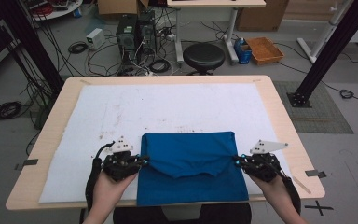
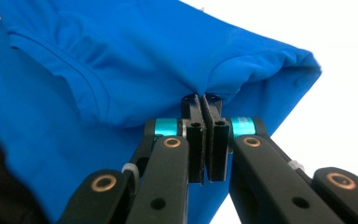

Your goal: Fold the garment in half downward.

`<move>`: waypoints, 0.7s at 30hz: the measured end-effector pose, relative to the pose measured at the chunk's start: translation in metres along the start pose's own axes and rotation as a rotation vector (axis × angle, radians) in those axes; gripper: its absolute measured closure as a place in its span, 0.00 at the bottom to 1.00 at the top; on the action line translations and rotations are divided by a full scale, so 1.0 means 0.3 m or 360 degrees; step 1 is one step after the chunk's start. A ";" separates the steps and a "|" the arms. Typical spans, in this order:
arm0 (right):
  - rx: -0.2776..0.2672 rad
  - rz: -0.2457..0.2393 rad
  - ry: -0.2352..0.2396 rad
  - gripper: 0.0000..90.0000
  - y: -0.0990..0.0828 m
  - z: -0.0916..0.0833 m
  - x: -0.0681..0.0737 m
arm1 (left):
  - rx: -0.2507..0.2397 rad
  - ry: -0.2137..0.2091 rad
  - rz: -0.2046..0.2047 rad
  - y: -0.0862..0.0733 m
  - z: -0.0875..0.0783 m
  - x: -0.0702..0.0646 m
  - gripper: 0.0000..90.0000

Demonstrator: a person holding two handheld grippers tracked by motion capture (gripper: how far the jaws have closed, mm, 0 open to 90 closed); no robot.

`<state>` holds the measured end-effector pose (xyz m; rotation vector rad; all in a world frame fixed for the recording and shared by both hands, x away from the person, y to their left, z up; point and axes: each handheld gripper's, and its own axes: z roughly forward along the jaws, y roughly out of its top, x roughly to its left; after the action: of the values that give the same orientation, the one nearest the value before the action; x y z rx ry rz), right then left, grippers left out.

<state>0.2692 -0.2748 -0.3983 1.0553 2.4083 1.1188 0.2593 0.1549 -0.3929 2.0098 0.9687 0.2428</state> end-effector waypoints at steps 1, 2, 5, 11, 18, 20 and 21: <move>0.0004 -0.0020 -0.0003 0.99 -0.010 -0.009 0.011 | 0.0005 -0.0012 0.0008 -0.011 -0.008 -0.013 0.95; 0.0011 -0.0024 -0.0002 0.99 -0.019 -0.019 0.023 | 0.0013 -0.0026 0.0008 -0.022 -0.015 -0.024 0.95; 0.0022 -0.0048 0.0002 0.99 -0.046 -0.045 0.053 | 0.0036 -0.0054 0.0020 -0.052 -0.032 -0.051 0.95; 0.0066 -0.0094 0.0013 0.99 -0.092 -0.074 0.099 | 0.0097 -0.0067 0.0049 -0.098 -0.054 -0.082 0.95; 0.0069 -0.0174 0.0016 0.99 -0.119 -0.098 0.125 | 0.0132 -0.0117 0.0037 -0.128 -0.061 -0.090 0.95; 0.0073 -0.0205 0.0019 0.99 -0.126 -0.101 0.131 | 0.0148 -0.0115 0.0055 -0.135 -0.058 -0.095 0.95; 0.0074 -0.0211 0.0022 0.99 -0.130 -0.102 0.135 | 0.0160 -0.0109 0.0062 -0.139 -0.056 -0.099 0.95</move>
<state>0.2059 -0.2791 -0.4056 0.8897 2.4857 1.0343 0.2082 0.1578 -0.4097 2.1160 0.9154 0.1481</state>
